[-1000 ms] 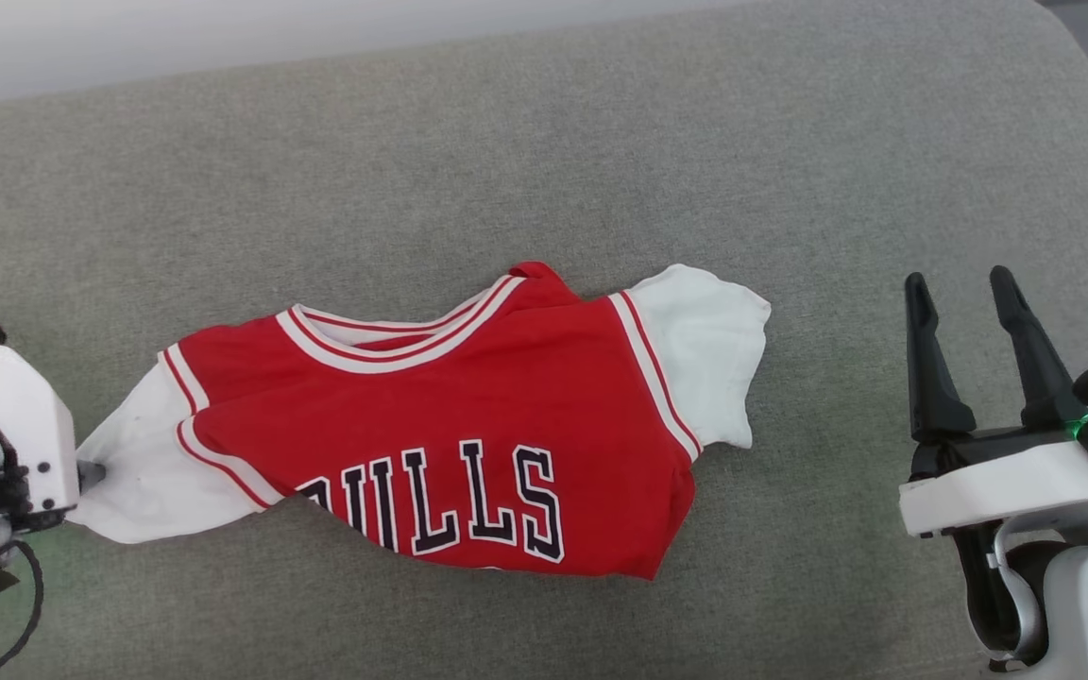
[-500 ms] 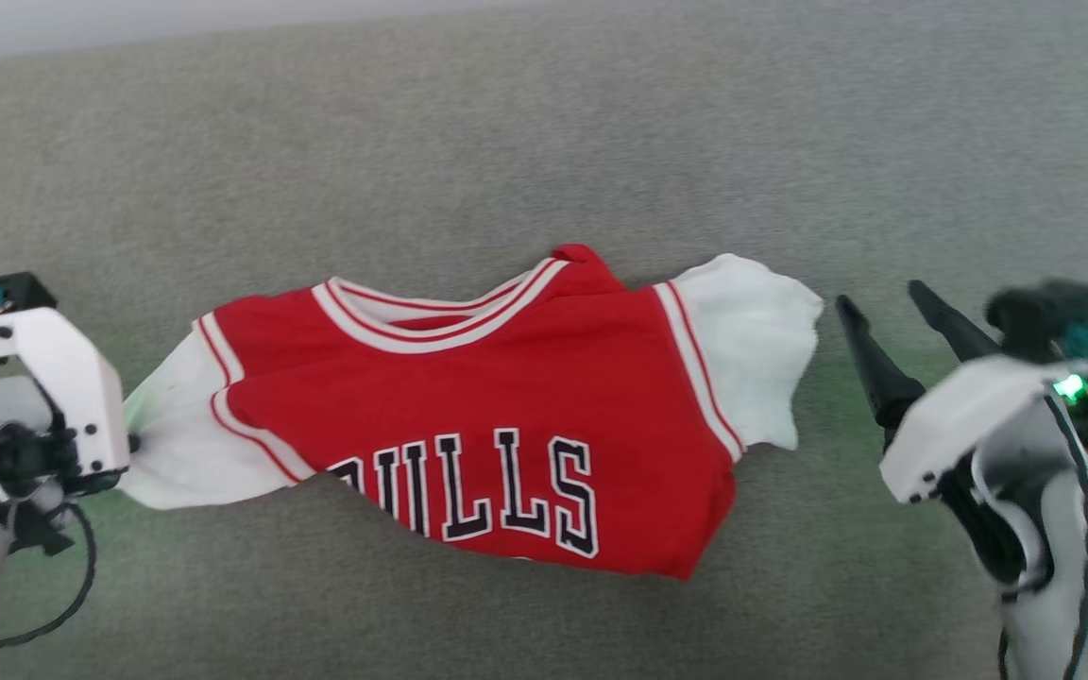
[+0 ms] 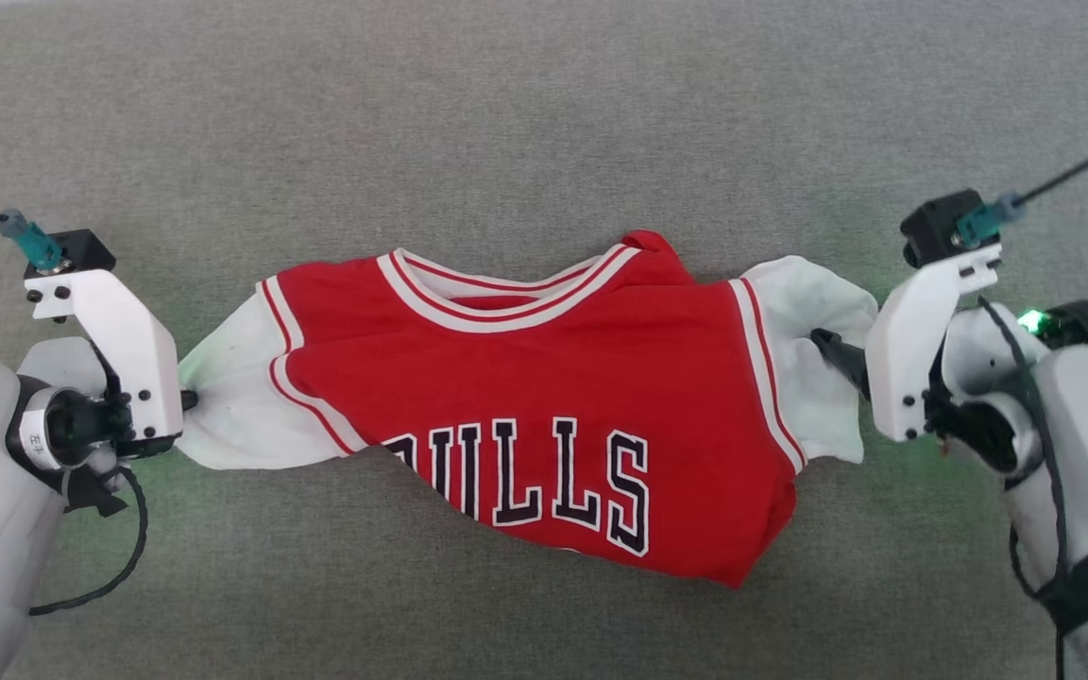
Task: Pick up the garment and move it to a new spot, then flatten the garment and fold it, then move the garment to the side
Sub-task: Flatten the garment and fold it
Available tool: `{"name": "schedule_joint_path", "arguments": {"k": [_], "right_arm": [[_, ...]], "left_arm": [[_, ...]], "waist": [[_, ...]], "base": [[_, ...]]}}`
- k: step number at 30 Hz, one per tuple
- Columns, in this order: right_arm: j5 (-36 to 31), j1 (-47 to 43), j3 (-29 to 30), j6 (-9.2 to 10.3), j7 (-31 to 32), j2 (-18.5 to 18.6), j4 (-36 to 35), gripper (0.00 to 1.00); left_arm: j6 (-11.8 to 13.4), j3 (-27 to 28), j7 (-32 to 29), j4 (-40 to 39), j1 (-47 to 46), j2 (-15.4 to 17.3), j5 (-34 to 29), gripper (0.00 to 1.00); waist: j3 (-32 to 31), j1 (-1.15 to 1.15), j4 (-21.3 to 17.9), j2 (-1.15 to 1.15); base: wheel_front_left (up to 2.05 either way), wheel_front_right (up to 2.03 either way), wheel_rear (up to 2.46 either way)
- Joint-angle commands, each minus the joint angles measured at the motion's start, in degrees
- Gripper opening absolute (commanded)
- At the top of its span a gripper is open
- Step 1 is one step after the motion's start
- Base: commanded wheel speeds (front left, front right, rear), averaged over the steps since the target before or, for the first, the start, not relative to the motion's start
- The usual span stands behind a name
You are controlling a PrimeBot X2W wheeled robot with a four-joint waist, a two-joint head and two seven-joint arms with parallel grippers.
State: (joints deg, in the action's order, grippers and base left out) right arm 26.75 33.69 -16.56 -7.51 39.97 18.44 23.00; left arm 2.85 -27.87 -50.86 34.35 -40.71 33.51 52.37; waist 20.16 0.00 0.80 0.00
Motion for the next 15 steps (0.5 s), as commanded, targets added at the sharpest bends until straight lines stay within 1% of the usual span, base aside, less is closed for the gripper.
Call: {"name": "schedule_joint_path", "arguments": {"k": [1, 2, 3, 4, 5, 6, 7, 10, 15], "right_arm": [[1.39, -1.09, -1.79, 0.02, 3.77, -0.93, 3.1, 1.0], [1.46, -0.77, -2.37, 0.02, 5.49, -0.87, 4.11, 1.0], [1.62, -0.46, -3.32, 0.02, 7.07, -0.67, 4.73, 0.82], [2.49, -0.28, -4.03, 0.01, 8.4, -0.71, 5.02, 0.06], [3.36, -0.07, -4.77, -0.04, 9.02, -0.74, 4.76, 0.0], [3.92, 0.41, -4.98, -0.07, 9.47, -0.39, 4.51, 0.0], [5.09, 1.24, -4.05, 0.02, 9.16, 0.4, 3.94, 0.0], [7.15, 2.15, -2.27, 0.03, 7.7, 1.09, 1.86, 0.0], [9.45, 3.93, -0.09, 0.03, 6.44, 3.21, -2.65, 0.0]], "left_arm": [[-0.87, -1.61, 0.48, 1.04, 1.6, -3.54, 0.45, 0.0], [-1.01, -1.61, 0.61, 1.29, 1.37, -3.71, 0.53, 0.0], [-1.16, -1.68, 0.73, 1.57, 1.18, -3.85, 0.53, 0.0], [-1.31, -1.72, 0.79, 1.88, 1.07, -3.94, 0.55, 0.0], [-1.46, -1.74, 1.23, 2.02, 0.91, -4.06, 0.51, 0.0], [-1.57, -1.64, 1.65, 2.21, 0.65, -4.02, 0.38, 0.0], [-1.78, -1.34, 2.32, 2.37, -0.02, -4.09, 0.44, 0.0], [-2.15, -0.74, 3.81, 1.87, -1.69, -3.71, -0.03, 0.0], [-2.42, -0.27, 4.58, -0.42, -4.72, -1.82, -1.26, 0.0]], "waist": [[0.09, 0.0, 0.35, 0.0], [0.08, 0.0, 0.49, 0.0], [0.04, 0.0, 0.63, 0.0], [-0.04, 0.0, 0.72, 0.0], [-0.19, 0.0, 0.83, 0.0], [-0.33, 0.0, 0.89, 0.0], [-0.87, 0.0, 0.98, 0.0], [-2.05, 0.0, 0.99, 0.0], [-4.78, 0.0, 0.87, 0.0]], "base": [[0.0, 0.0, 0.0], [0.0, 0.0, 0.0], [0.0, 0.0, 0.0], [0.0, 0.0, 0.0], [0.0, 0.0, 0.0], [0.0, 0.0, 0.0], [0.0, 0.0, 0.0], [0.0, 0.0, 0.0], [0.0, 0.0, 0.0]]}}
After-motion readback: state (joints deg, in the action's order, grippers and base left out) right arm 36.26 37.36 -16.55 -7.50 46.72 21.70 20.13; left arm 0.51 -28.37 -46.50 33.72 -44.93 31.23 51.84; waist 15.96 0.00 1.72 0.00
